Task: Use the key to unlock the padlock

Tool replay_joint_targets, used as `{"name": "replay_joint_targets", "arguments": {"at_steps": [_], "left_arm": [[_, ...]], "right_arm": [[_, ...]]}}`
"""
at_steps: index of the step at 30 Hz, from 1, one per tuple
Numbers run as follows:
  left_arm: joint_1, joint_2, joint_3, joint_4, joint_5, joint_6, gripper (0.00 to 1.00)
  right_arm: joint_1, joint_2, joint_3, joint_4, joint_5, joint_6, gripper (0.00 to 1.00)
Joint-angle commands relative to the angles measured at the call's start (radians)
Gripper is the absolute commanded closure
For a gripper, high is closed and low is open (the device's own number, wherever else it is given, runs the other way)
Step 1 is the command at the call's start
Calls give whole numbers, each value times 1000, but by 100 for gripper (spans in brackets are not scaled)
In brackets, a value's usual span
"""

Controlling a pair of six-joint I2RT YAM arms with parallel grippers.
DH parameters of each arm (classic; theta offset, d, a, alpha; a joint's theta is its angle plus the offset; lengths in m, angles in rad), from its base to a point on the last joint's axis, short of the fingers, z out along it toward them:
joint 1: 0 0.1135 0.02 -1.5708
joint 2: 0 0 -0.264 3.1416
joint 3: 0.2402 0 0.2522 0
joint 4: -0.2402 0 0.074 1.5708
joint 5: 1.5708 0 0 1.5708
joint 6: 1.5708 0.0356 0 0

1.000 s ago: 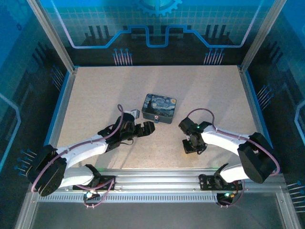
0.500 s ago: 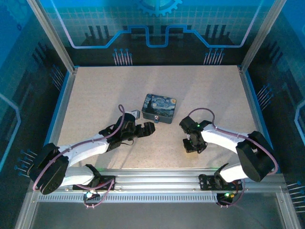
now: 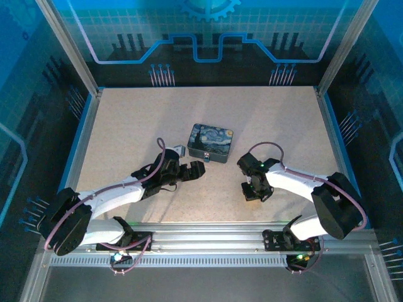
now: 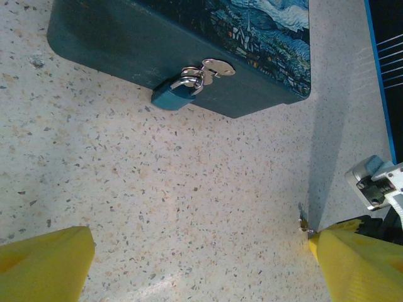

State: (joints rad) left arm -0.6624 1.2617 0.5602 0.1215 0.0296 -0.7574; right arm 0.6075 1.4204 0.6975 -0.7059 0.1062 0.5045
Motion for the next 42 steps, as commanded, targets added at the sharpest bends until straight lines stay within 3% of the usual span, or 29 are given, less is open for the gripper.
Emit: {"name": "replay_joint_targets", "arguments": {"at_steps": [1, 8, 16, 17, 20, 26, 36, 42], "left_arm": [[-2, 8, 30, 4, -3, 19, 8], [6, -10, 34, -2, -1, 14, 7], [32, -51, 13, 18, 23, -25, 7], [35, -53, 12, 18, 23, -28, 7], [37, -53, 10, 18, 25, -28, 7], [42, -52, 4, 18, 26, -28, 7], [49, -48, 5, 13, 29, -21, 7], [49, -41, 6, 15, 32, -20, 7]], "right_arm": [[-11, -10, 10, -18, 20, -4, 92], [-11, -52, 17, -21, 38, -13, 100], [-18, -95, 23, 0, 47, -33, 100], [-20, -91, 29, -4, 48, -35, 99], [-27, -71, 40, 7, 17, -38, 82], [-42, -32, 56, 30, -13, -22, 68], [-83, 28, 54, 63, -78, -17, 66], [-85, 42, 36, 50, -99, -6, 71]]}}
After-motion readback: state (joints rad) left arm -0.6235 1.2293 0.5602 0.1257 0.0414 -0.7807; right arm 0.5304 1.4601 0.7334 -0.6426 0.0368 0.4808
